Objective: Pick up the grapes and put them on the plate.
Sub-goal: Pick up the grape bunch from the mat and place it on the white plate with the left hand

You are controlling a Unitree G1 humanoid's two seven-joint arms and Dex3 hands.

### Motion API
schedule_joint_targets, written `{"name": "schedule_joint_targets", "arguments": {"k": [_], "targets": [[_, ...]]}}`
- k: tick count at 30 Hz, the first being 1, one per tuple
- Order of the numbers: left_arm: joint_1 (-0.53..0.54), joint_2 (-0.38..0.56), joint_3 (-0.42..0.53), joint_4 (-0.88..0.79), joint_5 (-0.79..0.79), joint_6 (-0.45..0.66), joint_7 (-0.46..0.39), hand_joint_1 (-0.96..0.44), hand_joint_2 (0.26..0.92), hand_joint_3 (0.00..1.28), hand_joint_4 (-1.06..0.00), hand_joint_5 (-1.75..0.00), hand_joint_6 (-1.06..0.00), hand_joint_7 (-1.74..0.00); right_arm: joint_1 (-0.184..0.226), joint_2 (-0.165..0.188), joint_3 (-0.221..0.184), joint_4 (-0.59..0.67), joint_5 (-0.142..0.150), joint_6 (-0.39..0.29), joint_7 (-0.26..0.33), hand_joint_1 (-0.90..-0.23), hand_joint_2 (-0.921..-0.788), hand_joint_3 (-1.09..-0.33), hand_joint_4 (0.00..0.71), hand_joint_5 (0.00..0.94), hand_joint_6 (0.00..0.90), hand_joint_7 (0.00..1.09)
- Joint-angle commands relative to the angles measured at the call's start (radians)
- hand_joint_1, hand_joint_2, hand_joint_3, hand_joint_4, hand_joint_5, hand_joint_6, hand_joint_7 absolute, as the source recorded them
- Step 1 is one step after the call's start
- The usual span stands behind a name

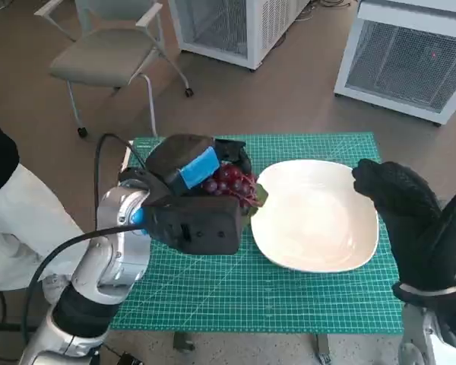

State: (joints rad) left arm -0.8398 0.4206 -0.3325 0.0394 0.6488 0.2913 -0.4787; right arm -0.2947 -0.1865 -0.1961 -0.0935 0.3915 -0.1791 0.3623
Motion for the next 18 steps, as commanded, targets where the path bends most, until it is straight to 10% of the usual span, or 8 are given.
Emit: {"name": "schedule_joint_targets", "arguments": {"k": [1, 18], "targets": [[-0.058, -0.045, -0.023, 0.013, -0.009, 0.009, -0.026, 0.00, 0.888, 0.06, -0.73, -1.27, -0.77, -0.87, 0.021, 0.005, -0.001, 0.001, 0.001, 0.006, -0.006, -0.432, -0.921, -0.636, 0.401, 0.683, 0.162, 0.97], [-0.348, -0.290, -0.111, 0.402, -0.027, -0.038, 0.006, 0.00, 0.834, 0.17, -0.73, -1.27, -0.73, -0.93, 0.033, -0.002, -0.022, -0.024, 0.012, 0.019, -0.008, -0.432, -0.921, -0.635, 0.401, 0.680, 0.165, 0.97]]}}
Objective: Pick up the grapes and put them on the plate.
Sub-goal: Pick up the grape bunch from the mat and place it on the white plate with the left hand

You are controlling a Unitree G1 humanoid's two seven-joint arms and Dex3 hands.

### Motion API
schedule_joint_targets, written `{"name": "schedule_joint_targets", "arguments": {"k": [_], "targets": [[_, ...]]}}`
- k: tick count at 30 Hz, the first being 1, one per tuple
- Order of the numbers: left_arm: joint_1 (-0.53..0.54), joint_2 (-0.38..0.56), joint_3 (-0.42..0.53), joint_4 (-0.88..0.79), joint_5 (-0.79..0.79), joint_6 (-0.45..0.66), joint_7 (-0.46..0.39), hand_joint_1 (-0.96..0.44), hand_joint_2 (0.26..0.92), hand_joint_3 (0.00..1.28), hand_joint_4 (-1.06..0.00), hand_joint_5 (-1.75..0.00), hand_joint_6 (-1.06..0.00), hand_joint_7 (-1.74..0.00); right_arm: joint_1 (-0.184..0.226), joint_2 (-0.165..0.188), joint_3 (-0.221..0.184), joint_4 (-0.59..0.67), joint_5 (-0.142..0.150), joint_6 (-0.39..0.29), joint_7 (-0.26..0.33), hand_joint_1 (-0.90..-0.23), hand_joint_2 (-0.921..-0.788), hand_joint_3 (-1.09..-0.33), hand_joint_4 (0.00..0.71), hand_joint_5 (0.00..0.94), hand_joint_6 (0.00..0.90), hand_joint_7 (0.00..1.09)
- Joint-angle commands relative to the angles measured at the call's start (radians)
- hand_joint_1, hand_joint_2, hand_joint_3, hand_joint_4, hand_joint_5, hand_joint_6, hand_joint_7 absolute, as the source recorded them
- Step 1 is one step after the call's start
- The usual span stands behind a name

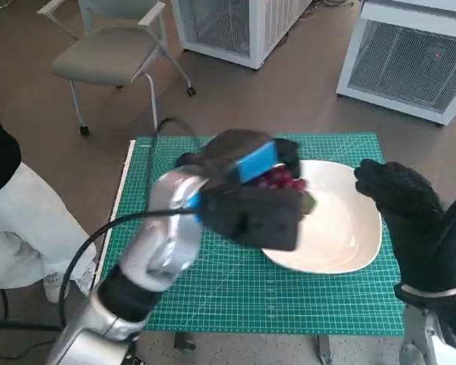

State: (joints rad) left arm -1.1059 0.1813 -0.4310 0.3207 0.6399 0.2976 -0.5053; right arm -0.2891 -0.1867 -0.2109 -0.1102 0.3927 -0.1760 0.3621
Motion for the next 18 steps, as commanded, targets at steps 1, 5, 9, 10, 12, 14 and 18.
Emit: {"name": "schedule_joint_targets", "arguments": {"k": [1, 5, 9, 10, 12, 14, 18], "targets": [[-0.099, -0.065, -0.016, 0.161, -0.022, -0.059, 0.043, 0.00, 0.786, 0.27, -0.71, -1.33, -0.74, -0.92, 0.029, 0.000, -0.007, -0.009, 0.010, 0.017, -0.009, -0.432, -0.921, -0.634, 0.402, 0.680, 0.165, 0.97], [-0.163, -0.119, -0.025, 0.319, -0.039, -0.122, 0.083, 0.01, 0.626, 0.58, -0.66, -1.46, -0.74, -0.97, 0.034, 0.005, -0.008, -0.017, 0.007, 0.016, -0.013, -0.436, -0.921, -0.632, 0.406, 0.679, 0.166, 0.97], [-0.203, -0.162, -0.028, 0.435, -0.053, -0.174, 0.112, 0.00, 0.642, 0.53, -0.71, -1.39, -0.75, -0.95, 0.041, 0.007, -0.008, -0.025, 0.004, 0.013, -0.018, -0.442, -0.921, -0.629, 0.410, 0.676, 0.168, 0.96], [-0.209, -0.170, -0.029, 0.457, -0.054, -0.183, 0.118, 0.00, 0.656, 0.50, -0.72, -1.37, -0.75, -0.94, 0.043, 0.007, -0.009, -0.028, 0.003, 0.013, -0.019, -0.442, -0.921, -0.629, 0.410, 0.676, 0.169, 0.96], [-0.221, -0.187, -0.031, 0.499, -0.057, -0.198, 0.129, 0.00, 0.709, 0.40, -0.74, -1.31, -0.73, -0.95, 0.049, 0.008, -0.009, -0.036, 0.001, 0.012, -0.023, -0.443, -0.921, -0.628, 0.411, 0.674, 0.170, 0.96], [-0.231, -0.200, -0.032, 0.537, -0.060, -0.210, 0.138, 0.00, 0.782, 0.27, -0.76, -1.26, -0.70, -0.97, 0.055, 0.009, -0.009, -0.046, -0.002, 0.011, -0.029, -0.444, -0.921, -0.627, 0.412, 0.673, 0.171, 0.96], [-0.252, -0.221, -0.031, 0.606, -0.064, -0.214, 0.147, 0.00, 0.878, 0.11, -0.76, -1.22, -0.66, -1.01, 0.067, 0.010, -0.008, -0.062, -0.012, 0.008, -0.041, -0.444, -0.921, -0.626, 0.413, 0.669, 0.173, 0.96]]}}
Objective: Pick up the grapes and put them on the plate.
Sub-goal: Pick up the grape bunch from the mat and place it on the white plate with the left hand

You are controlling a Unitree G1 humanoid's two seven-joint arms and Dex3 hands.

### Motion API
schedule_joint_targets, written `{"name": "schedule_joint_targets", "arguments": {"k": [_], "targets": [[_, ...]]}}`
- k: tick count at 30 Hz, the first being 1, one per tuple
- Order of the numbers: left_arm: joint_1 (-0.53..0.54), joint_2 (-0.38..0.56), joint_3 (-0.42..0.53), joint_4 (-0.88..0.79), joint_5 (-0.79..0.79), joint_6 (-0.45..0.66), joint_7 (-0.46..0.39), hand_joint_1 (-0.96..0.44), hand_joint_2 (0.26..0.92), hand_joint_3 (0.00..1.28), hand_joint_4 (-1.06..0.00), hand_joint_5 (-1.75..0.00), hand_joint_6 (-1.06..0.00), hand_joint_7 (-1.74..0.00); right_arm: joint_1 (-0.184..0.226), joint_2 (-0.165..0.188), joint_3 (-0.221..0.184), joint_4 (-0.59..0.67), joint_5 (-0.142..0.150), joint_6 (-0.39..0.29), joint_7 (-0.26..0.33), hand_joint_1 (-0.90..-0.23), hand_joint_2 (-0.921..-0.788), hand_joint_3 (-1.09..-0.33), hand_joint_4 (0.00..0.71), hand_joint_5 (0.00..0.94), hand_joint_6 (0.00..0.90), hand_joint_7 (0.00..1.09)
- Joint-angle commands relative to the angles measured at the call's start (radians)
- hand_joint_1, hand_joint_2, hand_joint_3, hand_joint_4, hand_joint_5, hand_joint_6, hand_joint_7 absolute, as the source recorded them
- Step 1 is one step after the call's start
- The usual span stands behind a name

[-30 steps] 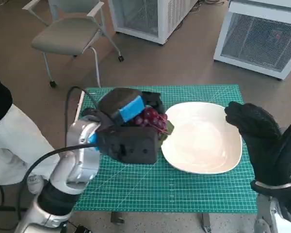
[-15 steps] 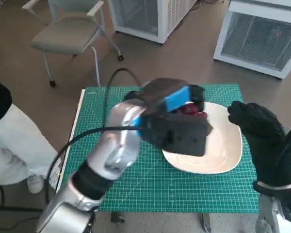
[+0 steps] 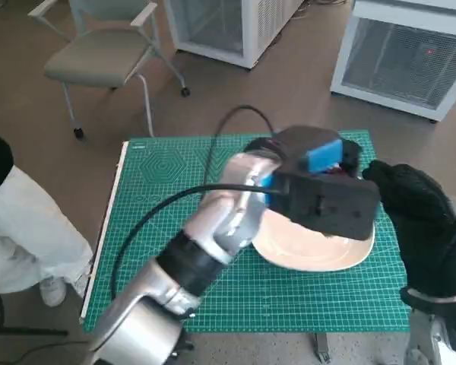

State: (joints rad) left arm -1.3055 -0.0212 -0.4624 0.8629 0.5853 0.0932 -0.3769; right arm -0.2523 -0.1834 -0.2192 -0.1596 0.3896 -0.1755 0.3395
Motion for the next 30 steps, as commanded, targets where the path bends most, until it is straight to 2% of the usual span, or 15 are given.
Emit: {"name": "schedule_joint_targets", "arguments": {"k": [1, 9, 16, 18, 21, 24, 26, 30], "targets": [[-0.058, -0.023, 0.000, 0.080, -0.009, -0.010, 0.020, 0.00, 0.887, 0.10, -0.75, -1.21, -0.66, -1.03, 0.033, 0.006, 0.001, -0.016, -0.011, 0.006, -0.020, -0.444, -0.921, -0.626, 0.413, 0.669, 0.174, 0.96], [-0.097, -0.041, -0.002, 0.180, -0.009, -0.022, 0.023, 0.00, 0.914, 0.05, -0.69, -1.15, -0.68, -1.13, 0.044, 0.005, 0.001, -0.024, -0.021, -0.001, -0.034, -0.443, -0.921, -0.628, 0.413, 0.664, 0.179, 0.96], [-0.088, -0.055, 0.021, 0.211, -0.031, -0.032, 0.063, 0.00, 0.918, 0.04, -0.79, -1.11, -0.61, -1.12, 0.043, 0.009, 0.002, -0.012, -0.023, -0.007, -0.036, -0.442, -0.921, -0.628, 0.414, 0.661, 0.180, 0.96], [-0.077, -0.063, 0.032, 0.213, -0.045, -0.020, 0.068, 0.09, 0.914, 0.04, -0.78, -1.12, -0.55, -0.99, 0.043, 0.011, 0.005, -0.011, -0.024, -0.007, -0.038, -0.442, -0.921, -0.628, 0.414, 0.660, 0.180, 0.96], [-0.063, -0.076, 0.049, 0.218, -0.067, 0.007, 0.063, 0.28, 0.906, 0.02, -0.79, -1.11, -0.38, -0.58, 0.042, 0.013, 0.008, -0.012, -0.025, -0.005, -0.040, -0.442, -0.921, -0.629, 0.414, 0.660, 0.180, 0.95], [-0.056, -0.085, 0.064, 0.224, -0.091, 0.034, 0.046, 0.35, 0.894, 0.01, -0.82, -1.09, -0.24, -0.29, 0.041, 0.014, 0.010, -0.012, -0.024, -0.003, -0.040, -0.441, -0.921, -0.629, 0.414, 0.659, 0.180, 0.95], [-0.053, -0.086, 0.067, 0.227, -0.102, 0.045, 0.036, 0.38, 0.887, 0.00, -0.83, -1.08, -0.22, -0.21, 0.040, 0.013, 0.010, -0.009, -0.022, -0.003, -0.039, -0.441, -0.921, -0.629, 0.415, 0.658, 0.180, 0.95], [-0.043, -0.079, 0.065, 0.224, -0.115, 0.037, 0.023, 0.39, 0.891, 0.01, -0.81, -1.10, -0.25, -0.15, 0.039, 0.012, 0.010, -0.003, -0.018, -0.005, -0.035, -0.439, -0.921, -0.629, 0.415, 0.657, 0.180, 0.95]]}}
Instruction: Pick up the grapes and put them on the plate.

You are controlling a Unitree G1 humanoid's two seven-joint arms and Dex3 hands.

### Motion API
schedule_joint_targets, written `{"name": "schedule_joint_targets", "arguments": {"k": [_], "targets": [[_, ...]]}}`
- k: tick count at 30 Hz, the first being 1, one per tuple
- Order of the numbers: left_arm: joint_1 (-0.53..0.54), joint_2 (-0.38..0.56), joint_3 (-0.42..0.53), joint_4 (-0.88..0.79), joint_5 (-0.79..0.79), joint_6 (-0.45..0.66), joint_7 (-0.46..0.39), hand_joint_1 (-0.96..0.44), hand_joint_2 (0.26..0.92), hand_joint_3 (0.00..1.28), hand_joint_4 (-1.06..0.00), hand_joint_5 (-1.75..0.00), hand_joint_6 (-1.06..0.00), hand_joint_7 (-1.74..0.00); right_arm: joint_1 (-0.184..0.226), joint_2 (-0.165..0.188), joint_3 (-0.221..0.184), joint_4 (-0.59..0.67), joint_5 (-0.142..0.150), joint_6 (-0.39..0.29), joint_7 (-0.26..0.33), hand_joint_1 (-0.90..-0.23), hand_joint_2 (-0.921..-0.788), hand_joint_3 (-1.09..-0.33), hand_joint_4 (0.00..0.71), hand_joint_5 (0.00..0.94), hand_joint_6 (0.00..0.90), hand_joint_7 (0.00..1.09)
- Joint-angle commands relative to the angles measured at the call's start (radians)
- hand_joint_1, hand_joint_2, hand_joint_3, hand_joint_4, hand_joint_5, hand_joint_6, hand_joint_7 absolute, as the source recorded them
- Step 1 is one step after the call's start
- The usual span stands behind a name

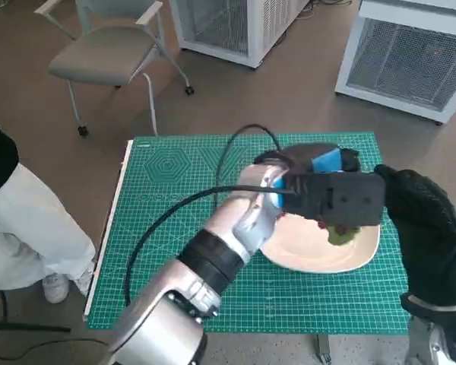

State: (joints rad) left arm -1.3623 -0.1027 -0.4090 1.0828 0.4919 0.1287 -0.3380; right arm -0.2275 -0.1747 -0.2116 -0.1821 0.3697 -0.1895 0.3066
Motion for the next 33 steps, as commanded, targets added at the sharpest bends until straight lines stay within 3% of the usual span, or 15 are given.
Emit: {"name": "schedule_joint_targets", "arguments": {"k": [1, 2, 6, 8, 10, 19, 33], "targets": [[0.017, 0.006, 0.012, 0.001, -0.024, -0.006, -0.018, 0.35, 0.881, 0.01, -0.77, -1.06, -0.25, -0.13, 0.015, 0.004, 0.003, 0.020, 0.002, 0.008, -0.001, -0.439, -0.921, -0.629, 0.415, 0.657, 0.180, 0.95], [0.022, 0.011, 0.010, -0.004, -0.025, -0.015, -0.018, 0.29, 0.864, 0.01, -0.72, -0.96, -0.24, -0.12, 0.015, 0.004, 0.004, 0.020, 0.002, 0.008, 0.000, -0.439, -0.921, -0.630, 0.415, 0.657, 0.180, 0.95], [0.048, 0.031, -0.014, -0.038, -0.009, -0.056, -0.002, 0.02, 0.791, 0.01, -0.27, -0.33, -0.23, -0.05, 0.016, 0.007, 0.007, 0.019, 0.002, 0.007, 0.000, -0.439, -0.921, -0.630, 0.415, 0.657, 0.180, 0.95], [0.068, 0.042, -0.027, -0.063, 0.001, -0.083, 0.014, -0.06, 0.789, 0.02, -0.14, -0.17, -0.24, -0.03, 0.016, 0.008, 0.009, 0.019, 0.003, 0.008, 0.000, -0.440, -0.921, -0.631, 0.415, 0.657, 0.179, 0.95], [0.092, 0.054, -0.034, -0.091, 0.006, -0.113, 0.030, -0.13, 0.797, 0.02, -0.08, -0.09, -0.24, -0.03, 0.016, 0.008, 0.010, 0.020, 0.004, 0.008, 0.001, -0.441, -0.921, -0.632, 0.414, 0.657, 0.178, 0.96], [0.195, 0.103, -0.041, -0.191, 0.029, -0.215, 0.132, -0.38, 0.875, 0.04, -0.05, -0.01, -0.24, -0.02, 0.016, 0.005, 0.012, 0.019, 0.008, 0.012, 0.002, -0.443, -0.921, -0.633, 0.411, 0.662, 0.174, 0.96], [0.327, 0.189, 0.071, -0.330, -0.052, -0.267, 0.224, -0.36, 0.920, 0.03, -0.10, -0.01, -0.27, -0.02, 0.015, -0.001, 0.013, 0.013, 0.014, 0.020, 0.004, -0.444, -0.921, -0.631, 0.411, 0.664, 0.174, 0.96]]}}
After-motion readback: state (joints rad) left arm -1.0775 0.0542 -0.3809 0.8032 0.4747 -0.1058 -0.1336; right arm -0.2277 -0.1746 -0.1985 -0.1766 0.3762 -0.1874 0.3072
